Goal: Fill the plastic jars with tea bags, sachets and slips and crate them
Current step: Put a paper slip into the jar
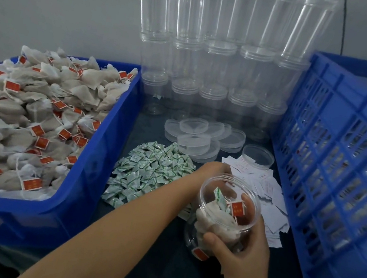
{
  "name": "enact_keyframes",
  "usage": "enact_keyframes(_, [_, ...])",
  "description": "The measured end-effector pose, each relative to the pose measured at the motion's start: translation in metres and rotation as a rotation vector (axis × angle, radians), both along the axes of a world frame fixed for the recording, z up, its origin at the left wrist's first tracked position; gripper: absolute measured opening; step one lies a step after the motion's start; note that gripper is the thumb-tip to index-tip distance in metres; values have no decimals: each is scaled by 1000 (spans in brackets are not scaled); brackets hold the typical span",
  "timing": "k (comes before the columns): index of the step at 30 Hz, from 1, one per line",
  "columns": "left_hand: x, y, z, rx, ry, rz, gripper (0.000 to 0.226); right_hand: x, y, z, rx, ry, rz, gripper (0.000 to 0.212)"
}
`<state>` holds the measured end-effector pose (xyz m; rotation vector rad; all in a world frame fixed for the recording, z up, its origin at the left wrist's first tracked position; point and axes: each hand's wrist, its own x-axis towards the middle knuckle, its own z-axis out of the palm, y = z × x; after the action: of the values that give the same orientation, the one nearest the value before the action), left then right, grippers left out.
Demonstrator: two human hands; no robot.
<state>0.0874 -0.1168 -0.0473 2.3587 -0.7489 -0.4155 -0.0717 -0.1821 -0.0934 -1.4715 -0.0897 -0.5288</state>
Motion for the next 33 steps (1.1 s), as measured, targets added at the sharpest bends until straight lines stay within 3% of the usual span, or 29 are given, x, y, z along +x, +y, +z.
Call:
enact_keyframes(4, [4,3,3,-106,109,67,17,1,0,0,-7,11,-1,75])
enact_keyframes(18, [15,13,11,-56,228,98,14,4,-1,-3,16,18,11,77])
enact_keyframes(28, [22,17,3,-40,136,218,27,4,-1,-2,13,14,2,72])
enact_keyframes(33, [30,31,25,-8,26,241,16,5,-1,-3,7,31,2,73])
